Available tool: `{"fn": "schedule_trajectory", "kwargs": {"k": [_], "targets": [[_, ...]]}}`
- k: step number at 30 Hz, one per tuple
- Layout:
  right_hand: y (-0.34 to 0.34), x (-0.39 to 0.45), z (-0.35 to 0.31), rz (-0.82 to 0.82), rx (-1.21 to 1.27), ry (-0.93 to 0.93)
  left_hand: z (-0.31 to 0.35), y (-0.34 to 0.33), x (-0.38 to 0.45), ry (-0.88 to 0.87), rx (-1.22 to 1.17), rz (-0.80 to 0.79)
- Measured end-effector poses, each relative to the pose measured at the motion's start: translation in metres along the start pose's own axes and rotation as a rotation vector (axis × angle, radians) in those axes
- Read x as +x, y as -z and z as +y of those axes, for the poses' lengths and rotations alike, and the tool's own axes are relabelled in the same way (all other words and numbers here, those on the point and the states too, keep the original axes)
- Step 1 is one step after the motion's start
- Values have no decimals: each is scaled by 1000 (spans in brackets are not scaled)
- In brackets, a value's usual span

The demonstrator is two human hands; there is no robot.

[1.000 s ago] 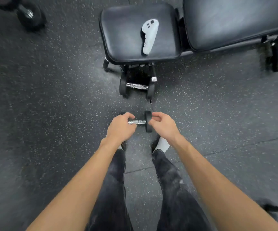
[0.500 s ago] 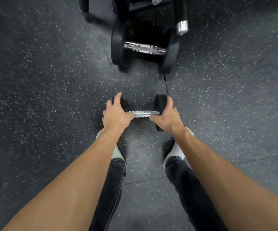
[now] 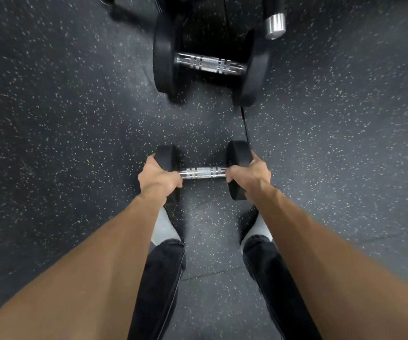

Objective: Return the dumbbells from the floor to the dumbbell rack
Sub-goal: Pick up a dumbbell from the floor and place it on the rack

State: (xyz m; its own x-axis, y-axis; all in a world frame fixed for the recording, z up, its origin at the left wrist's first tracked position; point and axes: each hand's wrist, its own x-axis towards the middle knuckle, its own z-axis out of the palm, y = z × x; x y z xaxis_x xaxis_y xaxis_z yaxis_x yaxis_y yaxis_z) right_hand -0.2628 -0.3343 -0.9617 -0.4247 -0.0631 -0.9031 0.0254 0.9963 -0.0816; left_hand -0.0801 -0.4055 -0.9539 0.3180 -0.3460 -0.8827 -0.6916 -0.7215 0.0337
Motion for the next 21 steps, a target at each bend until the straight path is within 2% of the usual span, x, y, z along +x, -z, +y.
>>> {"fn": "schedule_trajectory", "kwargs": {"k": [3, 6, 12, 17, 21], "targets": [[7, 1, -3, -85, -8, -20, 0, 4, 0, 18, 48, -16], [13, -5, -8, -91, -25, -2, 2, 7, -8, 23, 43, -5], [40, -68, -21, -89, 44, 94, 5, 50, -65, -93, 5, 51], [99, -204, -66, -40, 106, 278, 19, 135, -188, -228, -115, 139], [171, -362, -102, 48, 162, 537, 30, 227, -346, -426, -236, 260]]}}
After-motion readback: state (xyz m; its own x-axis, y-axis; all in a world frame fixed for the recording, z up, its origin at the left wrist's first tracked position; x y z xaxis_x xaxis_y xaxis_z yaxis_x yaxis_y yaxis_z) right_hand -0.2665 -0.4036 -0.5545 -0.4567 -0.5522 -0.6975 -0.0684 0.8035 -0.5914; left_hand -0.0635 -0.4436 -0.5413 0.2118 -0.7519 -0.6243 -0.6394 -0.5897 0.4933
